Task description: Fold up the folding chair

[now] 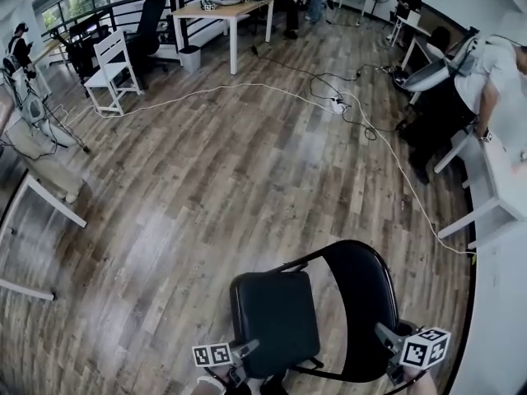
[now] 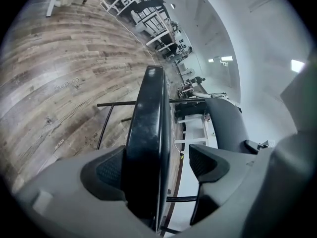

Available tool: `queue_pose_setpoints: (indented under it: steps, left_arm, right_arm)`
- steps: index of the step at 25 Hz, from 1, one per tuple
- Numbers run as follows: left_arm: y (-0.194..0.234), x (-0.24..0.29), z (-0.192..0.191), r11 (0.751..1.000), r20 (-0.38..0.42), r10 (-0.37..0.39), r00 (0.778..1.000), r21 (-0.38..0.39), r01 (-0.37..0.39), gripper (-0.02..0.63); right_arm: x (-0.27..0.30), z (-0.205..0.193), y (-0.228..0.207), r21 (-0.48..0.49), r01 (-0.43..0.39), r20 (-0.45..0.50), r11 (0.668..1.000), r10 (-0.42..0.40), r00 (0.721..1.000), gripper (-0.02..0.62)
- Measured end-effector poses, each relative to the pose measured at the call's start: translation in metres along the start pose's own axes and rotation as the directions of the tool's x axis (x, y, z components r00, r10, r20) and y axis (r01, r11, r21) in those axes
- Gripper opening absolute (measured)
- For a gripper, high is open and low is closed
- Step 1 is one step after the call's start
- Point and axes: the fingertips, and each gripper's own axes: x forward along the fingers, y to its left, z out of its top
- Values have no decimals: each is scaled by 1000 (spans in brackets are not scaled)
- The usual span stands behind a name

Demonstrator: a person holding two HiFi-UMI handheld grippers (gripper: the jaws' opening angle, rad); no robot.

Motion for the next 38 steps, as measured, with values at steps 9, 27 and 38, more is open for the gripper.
queue_pose_setpoints:
  steps: [9, 27, 38]
  left_arm:
    - [-55, 15, -5, 997, 81, 53, 995, -52, -49, 408]
    - [-175, 60, -32, 998, 110, -4, 994, -65, 11, 408]
    - [-231, 99, -53, 996, 94, 21, 995, -85, -13, 407]
  right_arm:
    - [-20, 12, -12, -7, 11, 0, 1000, -11, 1000, 106]
    - [-60, 30, -20, -33, 26, 13, 999, -26, 1000, 104]
    - [-74, 35, -8, -29, -2, 22, 1000, 3, 1000, 101]
